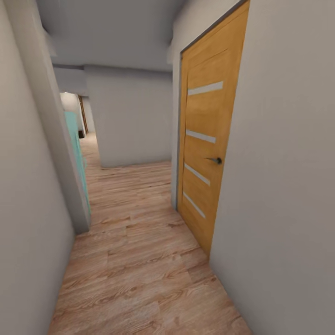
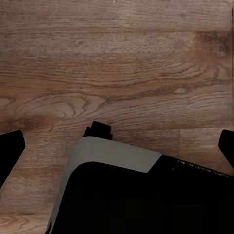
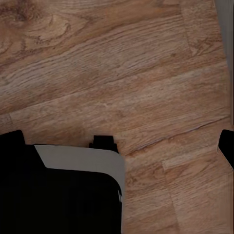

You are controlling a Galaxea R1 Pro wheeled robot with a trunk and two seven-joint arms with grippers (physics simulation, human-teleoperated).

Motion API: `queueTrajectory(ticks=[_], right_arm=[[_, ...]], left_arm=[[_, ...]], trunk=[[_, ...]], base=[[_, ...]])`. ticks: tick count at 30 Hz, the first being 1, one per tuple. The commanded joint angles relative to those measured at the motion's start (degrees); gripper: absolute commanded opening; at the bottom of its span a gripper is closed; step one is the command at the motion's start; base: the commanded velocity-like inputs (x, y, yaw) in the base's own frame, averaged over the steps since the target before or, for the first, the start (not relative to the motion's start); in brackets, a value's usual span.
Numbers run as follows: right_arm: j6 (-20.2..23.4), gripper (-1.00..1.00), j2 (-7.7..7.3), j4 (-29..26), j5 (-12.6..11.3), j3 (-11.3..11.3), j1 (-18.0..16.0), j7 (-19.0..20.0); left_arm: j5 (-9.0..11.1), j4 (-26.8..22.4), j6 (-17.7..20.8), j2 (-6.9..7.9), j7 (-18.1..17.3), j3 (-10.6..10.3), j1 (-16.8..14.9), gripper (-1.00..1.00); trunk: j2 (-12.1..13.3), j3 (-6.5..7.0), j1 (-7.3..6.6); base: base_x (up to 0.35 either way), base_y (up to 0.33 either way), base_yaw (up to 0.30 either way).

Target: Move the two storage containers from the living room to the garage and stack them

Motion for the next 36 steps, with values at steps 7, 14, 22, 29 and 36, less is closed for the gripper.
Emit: queueTrajectory(ticks=[7,14,22,29,36], right_arm=[[-0.2,1.00,-0.02,0.1,-0.3,0.5,0.0,0.0],[-0.3,1.00,0.03,0.1,-0.2,0.5,0.0,-0.3],[-0.4,1.00,0.03,0.1,-0.3,0.4,0.0,-0.3],[-0.5,1.00,0.03,0.1,-0.3,0.4,0.0,-0.2],[-0.5,1.00,0.09,0.1,-0.3,0.4,0.0,-0.3]], left_arm=[[0.4,0.0,-0.1,0.00,0.1,-0.3,0.0,1.00],[0.4,0.0,-0.1,0.00,0.1,-0.3,0.0,1.00],[0.4,0.0,-0.1,0.00,0.1,-0.3,0.0,1.00],[0.4,0.0,-0.1,0.00,0.2,-0.3,0.0,1.00],[0.5,0.0,-0.1,0.11,0.5,-0.2,0.0,1.00]], trunk=[[0.0,-0.07,0.03],[0.0,-0.07,0.03],[0.0,-0.07,0.03],[0.0,-0.07,0.03],[0.0,-0.07,0.03]], base=[[0.317,-0.096,0.182],[0.317,-0.096,0.266],[0.317,-0.096,0.269],[0.317,-0.095,0.269],[0.317,-0.084,0.269]])
